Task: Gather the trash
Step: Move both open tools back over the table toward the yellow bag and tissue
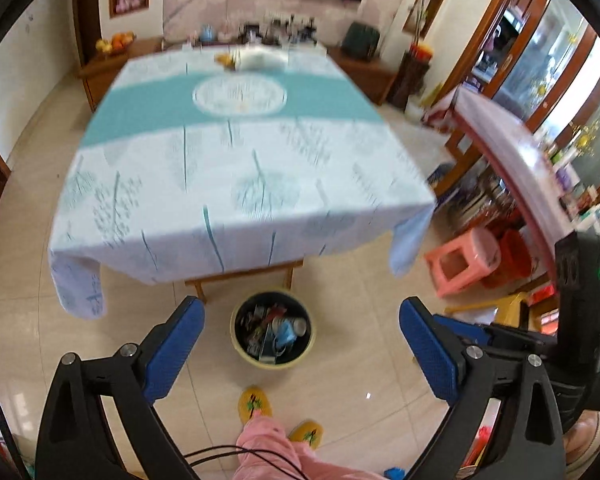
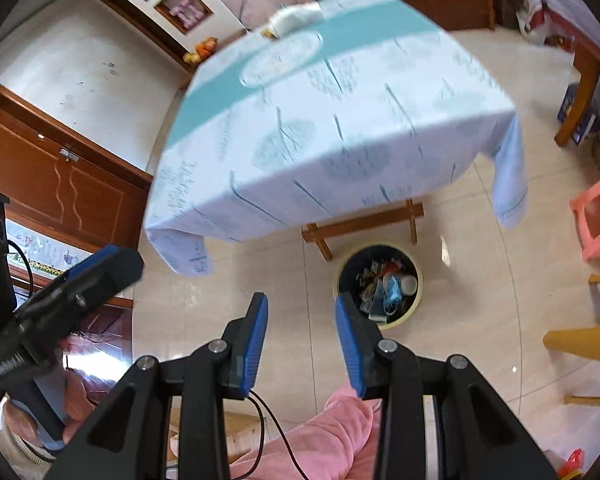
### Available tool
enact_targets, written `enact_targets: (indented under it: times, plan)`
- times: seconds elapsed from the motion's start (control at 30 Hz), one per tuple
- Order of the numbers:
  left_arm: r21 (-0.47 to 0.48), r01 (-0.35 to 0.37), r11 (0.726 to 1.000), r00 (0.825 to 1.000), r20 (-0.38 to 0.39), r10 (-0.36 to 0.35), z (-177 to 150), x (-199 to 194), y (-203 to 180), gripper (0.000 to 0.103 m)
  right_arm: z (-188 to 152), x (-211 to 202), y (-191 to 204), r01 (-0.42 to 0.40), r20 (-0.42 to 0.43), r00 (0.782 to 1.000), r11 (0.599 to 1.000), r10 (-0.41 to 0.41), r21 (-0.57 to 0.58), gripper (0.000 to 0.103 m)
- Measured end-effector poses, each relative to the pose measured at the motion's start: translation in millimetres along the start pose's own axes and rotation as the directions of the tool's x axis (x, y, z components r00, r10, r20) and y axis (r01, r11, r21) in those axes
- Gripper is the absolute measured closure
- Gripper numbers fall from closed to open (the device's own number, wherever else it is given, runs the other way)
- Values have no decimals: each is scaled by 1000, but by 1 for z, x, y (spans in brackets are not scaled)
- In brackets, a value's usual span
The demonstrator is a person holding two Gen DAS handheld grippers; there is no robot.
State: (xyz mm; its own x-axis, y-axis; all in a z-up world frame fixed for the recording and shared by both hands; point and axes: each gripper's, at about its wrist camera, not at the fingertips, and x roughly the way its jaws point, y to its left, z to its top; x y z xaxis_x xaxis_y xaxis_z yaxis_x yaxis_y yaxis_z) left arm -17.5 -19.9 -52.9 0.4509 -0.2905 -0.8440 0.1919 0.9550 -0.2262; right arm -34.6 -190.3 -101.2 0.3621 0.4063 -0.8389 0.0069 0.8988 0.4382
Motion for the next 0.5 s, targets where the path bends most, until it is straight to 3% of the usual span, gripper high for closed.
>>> enact_targets:
  times: [0.3,0.5]
  plan:
    - [9,-21,1000,990,137,20,35,-79,-27,1,23,-69,25,-41,132,990,995,53,-90,68]
    - [9,-73,997,980,184,70,60,-96,-32,1,45,-93,31,-38,189,980,992,61,-122,68]
